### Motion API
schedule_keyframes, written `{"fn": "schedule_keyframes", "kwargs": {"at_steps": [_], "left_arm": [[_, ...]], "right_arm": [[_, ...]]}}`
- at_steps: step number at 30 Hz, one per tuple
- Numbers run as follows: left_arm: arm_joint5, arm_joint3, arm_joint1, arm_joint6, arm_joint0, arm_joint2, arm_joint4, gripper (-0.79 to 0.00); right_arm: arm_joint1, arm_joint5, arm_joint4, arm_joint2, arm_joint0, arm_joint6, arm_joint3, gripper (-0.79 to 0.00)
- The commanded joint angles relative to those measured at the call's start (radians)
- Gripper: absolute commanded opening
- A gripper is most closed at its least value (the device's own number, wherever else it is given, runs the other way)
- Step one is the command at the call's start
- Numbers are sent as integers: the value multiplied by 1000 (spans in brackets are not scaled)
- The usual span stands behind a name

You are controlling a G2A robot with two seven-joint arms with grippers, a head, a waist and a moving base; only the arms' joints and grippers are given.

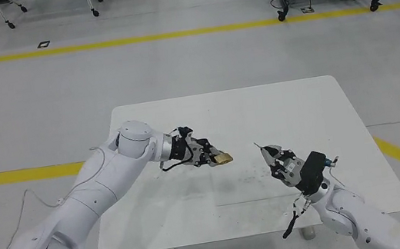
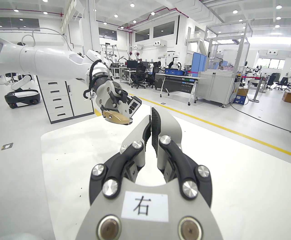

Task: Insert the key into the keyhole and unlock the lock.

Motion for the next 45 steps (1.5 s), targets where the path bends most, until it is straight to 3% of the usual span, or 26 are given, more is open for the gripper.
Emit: {"fn": "schedule_keyframes", "kwargs": {"at_steps": [1, 6, 15, 29, 36, 39, 45], "left_arm": [[-41, -24, 0, 25, 17, -12, -2, -785], [-163, -8, -1, -136, 47, -45, -40, -785], [-163, 63, -53, -227, 65, -47, -134, -785], [-66, 199, -159, -148, 6, -28, -169, -785], [-66, 255, -192, -161, -29, -32, -146, -785], [-51, 273, -211, -166, -55, -21, -115, -785], [-38, 280, -215, -158, -61, -18, -109, -785]], "right_arm": [[0, 0, 0, 0, 0, 0, 0, -785], [-7, 38, -30, -7, 3, 9, -38, -785], [-37, 71, -5, -49, 8, -81, -52, -785], [-74, 36, -30, -97, 48, -131, 3, -785], [-51, 35, -101, 46, -30, -227, -24, -785], [-31, 96, -215, 146, -95, -144, -84, -785], [-31, 96, -215, 146, -95, -144, -84, -785]]}}
